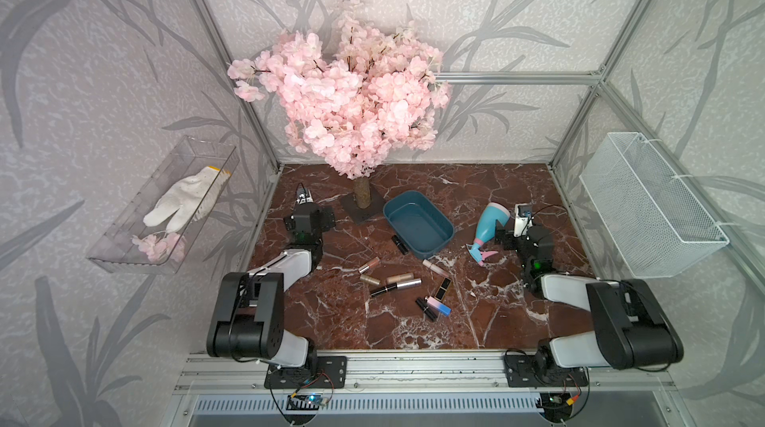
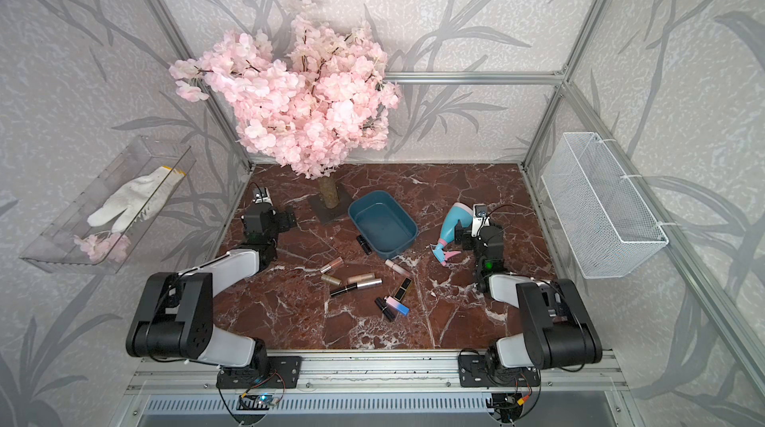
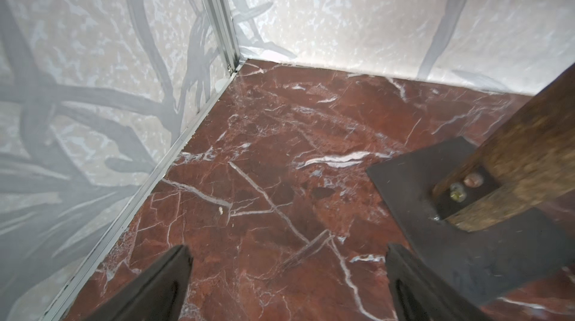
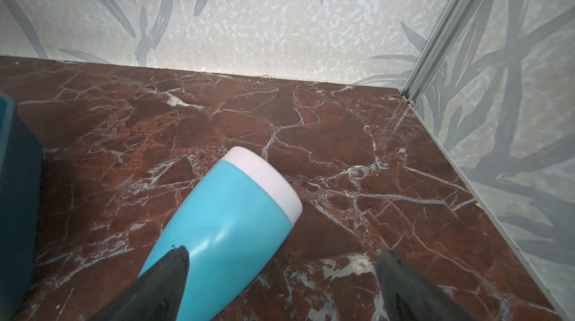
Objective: Put the lipstick into the storage box
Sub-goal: Pick up the lipstick at the center of the board.
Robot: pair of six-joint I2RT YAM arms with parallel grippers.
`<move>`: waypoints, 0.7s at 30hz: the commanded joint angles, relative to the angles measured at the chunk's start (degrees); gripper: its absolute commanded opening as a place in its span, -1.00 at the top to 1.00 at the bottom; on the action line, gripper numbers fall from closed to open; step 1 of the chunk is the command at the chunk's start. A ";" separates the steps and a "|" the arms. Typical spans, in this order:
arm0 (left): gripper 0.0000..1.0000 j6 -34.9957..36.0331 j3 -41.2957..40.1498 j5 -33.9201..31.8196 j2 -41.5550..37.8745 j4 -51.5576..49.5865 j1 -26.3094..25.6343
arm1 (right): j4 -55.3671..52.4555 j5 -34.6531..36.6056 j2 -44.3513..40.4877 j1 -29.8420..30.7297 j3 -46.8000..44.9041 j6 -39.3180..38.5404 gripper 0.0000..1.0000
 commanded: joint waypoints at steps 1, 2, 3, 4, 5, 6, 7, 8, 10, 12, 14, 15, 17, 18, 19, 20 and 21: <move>-1.00 -6.05 0.72 1.98 -4.10 -13.47 0.36 | -12.55 3.17 -7.87 -0.68 3.78 5.74 -0.99; -1.00 -8.03 1.10 2.47 -5.43 -15.76 0.34 | -16.35 2.76 -10.34 -0.77 5.20 6.66 -0.99; -1.00 -10.06 1.82 3.09 -6.43 -18.50 0.38 | -20.24 2.72 -12.26 -0.73 6.80 7.87 -0.99; -1.00 -12.13 3.05 3.87 -7.35 -21.64 0.34 | -25.03 3.46 -14.10 -0.81 8.72 10.29 -0.99; -1.00 -13.75 4.56 4.69 -7.88 -24.85 0.34 | -29.84 3.46 -15.56 -0.86 11.09 11.57 -0.99; -1.00 -14.47 5.97 5.34 -8.27 -27.80 0.32 | -33.28 2.43 -16.78 -0.84 12.85 11.56 -0.99; -1.00 -15.23 7.21 6.21 -8.70 -30.42 0.27 | -37.20 1.18 -18.12 -0.86 14.79 12.02 -0.99; -1.00 -16.23 8.20 6.67 -9.22 -32.58 0.25 | -41.24 -0.15 -19.21 -0.86 17.20 12.98 -0.99; -1.00 -17.52 9.83 8.74 -10.17 -36.03 0.32 | -47.61 -5.38 -20.56 -0.86 21.47 13.61 -0.99; -1.00 -19.27 11.19 11.86 -10.85 -39.00 0.27 | -52.17 -12.71 -21.18 -0.95 25.05 14.26 -0.99; -1.00 -21.53 11.88 16.45 -11.46 -41.10 0.26 | -56.25 -21.04 -20.46 -0.93 29.05 17.61 -0.99; -1.00 -22.49 11.78 19.00 -11.93 -41.62 0.27 | -58.32 -24.64 -19.57 -0.94 31.00 18.65 -0.99; -1.00 -24.05 11.12 25.51 -13.59 -42.28 0.25 | -64.12 -30.24 -17.16 -0.95 35.78 21.66 -0.99; -1.00 -25.02 10.89 27.72 -14.41 -43.16 0.25 | -66.17 -32.39 -16.29 -0.74 37.52 22.29 -0.99; -1.00 -25.68 10.72 29.99 -15.27 -44.50 0.09 | -68.75 -33.31 -15.66 0.11 39.41 22.41 -0.99; -1.00 -26.27 10.64 31.36 -16.14 -46.22 -0.07 | -70.92 -33.07 -15.37 1.29 40.99 22.01 -0.99; -1.00 -26.84 10.53 32.40 -16.87 -47.84 -0.33 | -72.32 -33.15 -15.36 2.39 41.97 21.70 -0.99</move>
